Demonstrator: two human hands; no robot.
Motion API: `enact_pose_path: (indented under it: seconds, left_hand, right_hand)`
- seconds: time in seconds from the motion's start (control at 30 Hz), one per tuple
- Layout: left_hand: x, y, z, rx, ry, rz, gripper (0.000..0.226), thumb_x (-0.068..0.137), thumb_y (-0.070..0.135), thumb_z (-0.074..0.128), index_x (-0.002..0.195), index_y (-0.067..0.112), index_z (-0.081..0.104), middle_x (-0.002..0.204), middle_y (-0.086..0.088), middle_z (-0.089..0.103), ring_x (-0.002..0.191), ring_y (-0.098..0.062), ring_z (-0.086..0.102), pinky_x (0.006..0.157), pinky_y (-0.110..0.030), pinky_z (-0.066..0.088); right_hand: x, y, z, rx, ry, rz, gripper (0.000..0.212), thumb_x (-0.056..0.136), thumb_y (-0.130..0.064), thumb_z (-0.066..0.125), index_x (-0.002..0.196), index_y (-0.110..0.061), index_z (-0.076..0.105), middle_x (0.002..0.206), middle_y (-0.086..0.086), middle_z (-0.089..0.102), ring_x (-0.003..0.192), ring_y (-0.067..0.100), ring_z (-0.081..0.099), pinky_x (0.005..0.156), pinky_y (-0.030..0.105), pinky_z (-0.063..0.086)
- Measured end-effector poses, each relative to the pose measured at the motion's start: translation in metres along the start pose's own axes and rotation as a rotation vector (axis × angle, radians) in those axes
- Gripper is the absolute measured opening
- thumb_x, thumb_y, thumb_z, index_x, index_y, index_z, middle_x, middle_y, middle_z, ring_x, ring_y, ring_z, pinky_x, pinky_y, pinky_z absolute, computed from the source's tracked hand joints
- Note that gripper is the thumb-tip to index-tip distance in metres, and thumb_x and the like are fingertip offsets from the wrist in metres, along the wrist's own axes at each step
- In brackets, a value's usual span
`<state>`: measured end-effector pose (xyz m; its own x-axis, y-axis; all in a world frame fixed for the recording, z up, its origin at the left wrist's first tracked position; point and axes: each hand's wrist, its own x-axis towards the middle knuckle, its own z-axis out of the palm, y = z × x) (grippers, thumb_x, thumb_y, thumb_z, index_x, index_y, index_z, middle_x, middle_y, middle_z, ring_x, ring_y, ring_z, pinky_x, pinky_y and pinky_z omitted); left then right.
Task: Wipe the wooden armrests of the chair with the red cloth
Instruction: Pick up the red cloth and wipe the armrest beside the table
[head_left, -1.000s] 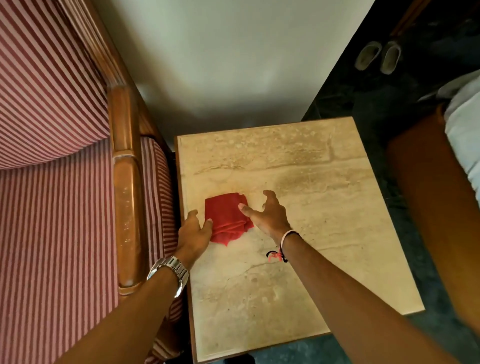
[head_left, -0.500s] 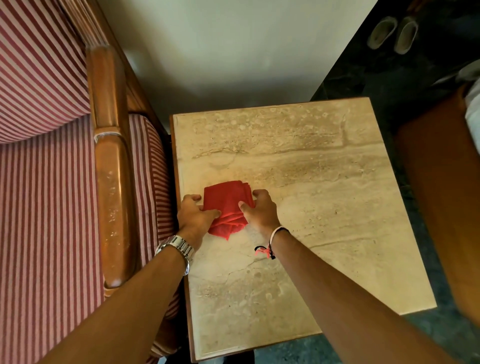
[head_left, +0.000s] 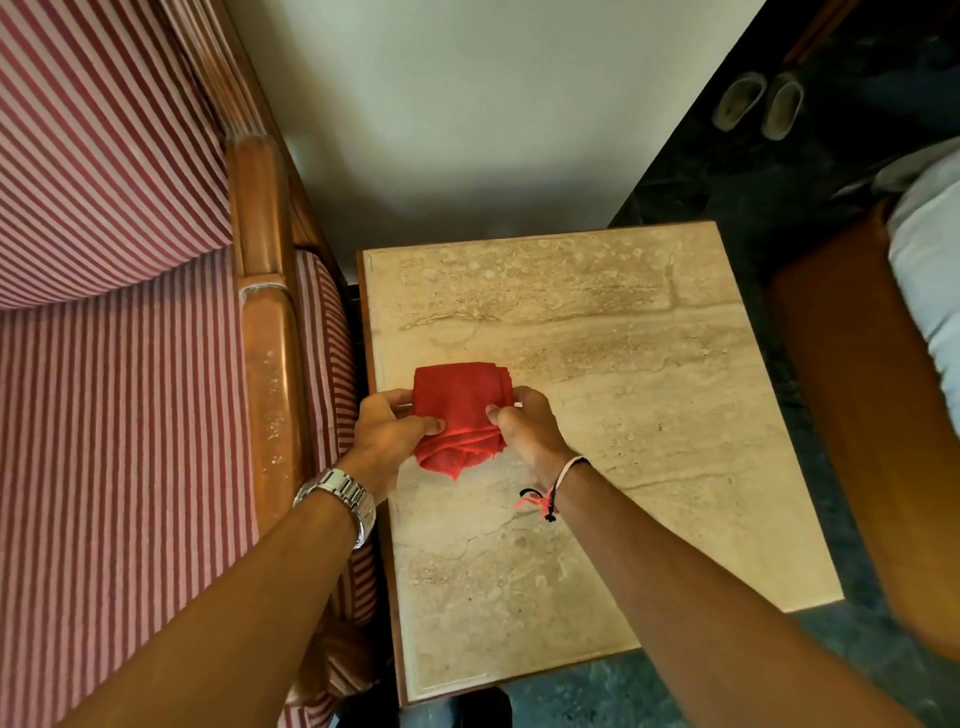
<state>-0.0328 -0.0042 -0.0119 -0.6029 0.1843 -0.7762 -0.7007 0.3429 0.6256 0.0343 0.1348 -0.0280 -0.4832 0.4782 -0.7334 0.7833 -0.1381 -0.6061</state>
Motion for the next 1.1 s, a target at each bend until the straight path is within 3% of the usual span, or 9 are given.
enact_pose_path:
  seconds: [0.17, 0.37, 0.6, 0.87, 0.97, 1.1]
  left_hand:
    - [-0.019, 0.015, -0.012, -0.054, -0.023, 0.029, 0.058, 0.078, -0.015, 0.072, 0.132, -0.001, 0.054, 0.124, -0.023, 0.068, 0.109, -0.037, 0.069, 0.093, -0.047, 0.059]
    - [-0.047, 0.04, -0.027, -0.079, -0.061, 0.102, 0.059, 0.078, -0.012, 0.073, 0.132, 0.0, 0.054, 0.122, -0.02, 0.069, 0.108, -0.034, 0.07, 0.092, -0.046, 0.059]
    - [-0.083, 0.064, -0.069, -0.07, -0.073, 0.133, 0.06, 0.075, -0.01, 0.077, 0.13, 0.0, 0.056, 0.116, -0.015, 0.071, 0.102, -0.03, 0.072, 0.085, -0.042, 0.061]
    - [-0.104, 0.077, -0.13, -0.087, -0.068, 0.17, 0.049, 0.083, -0.005, 0.071, 0.13, 0.002, 0.059, 0.124, -0.012, 0.069, 0.106, -0.028, 0.071, 0.079, -0.036, 0.061]
    - [-0.106, 0.08, -0.149, -0.073, -0.048, 0.201, 0.033, 0.092, 0.005, 0.064, 0.125, 0.001, 0.063, 0.123, -0.015, 0.07, 0.108, -0.028, 0.07, 0.085, -0.036, 0.059]
    - [-0.1, 0.084, -0.166, -0.049, 0.03, 0.25, 0.03, 0.095, 0.006, 0.061, 0.123, -0.002, 0.064, 0.122, -0.018, 0.069, 0.112, -0.032, 0.068, 0.095, -0.041, 0.056]
  right_hand:
    - [-0.027, -0.014, 0.01, 0.036, 0.107, -0.104, 0.026, 0.1, -0.014, 0.054, 0.125, -0.007, 0.058, 0.108, 0.006, 0.063, 0.097, 0.024, 0.061, 0.081, 0.03, 0.046]
    - [-0.062, -0.039, 0.012, 0.064, 0.195, -0.238, 0.027, 0.101, -0.013, 0.051, 0.126, -0.006, 0.059, 0.106, 0.005, 0.065, 0.098, 0.024, 0.063, 0.089, 0.034, 0.053]
    - [-0.107, -0.068, 0.03, 0.08, 0.182, -0.294, 0.03, 0.102, -0.015, 0.051, 0.129, -0.005, 0.059, 0.123, 0.014, 0.069, 0.111, 0.031, 0.067, 0.097, 0.039, 0.057]
    - [-0.133, -0.093, 0.072, 0.096, 0.117, -0.367, 0.029, 0.102, -0.02, 0.055, 0.128, -0.009, 0.063, 0.112, 0.005, 0.068, 0.105, 0.024, 0.067, 0.087, 0.03, 0.056]
    - [-0.135, -0.101, 0.088, 0.082, 0.099, -0.379, 0.03, 0.101, -0.021, 0.057, 0.128, -0.007, 0.064, 0.12, 0.011, 0.071, 0.11, 0.027, 0.068, 0.089, 0.031, 0.057]
    - [-0.133, -0.113, 0.106, 0.072, 0.095, -0.368, 0.035, 0.099, -0.022, 0.062, 0.131, -0.006, 0.063, 0.125, 0.014, 0.07, 0.114, 0.03, 0.068, 0.099, 0.04, 0.057]
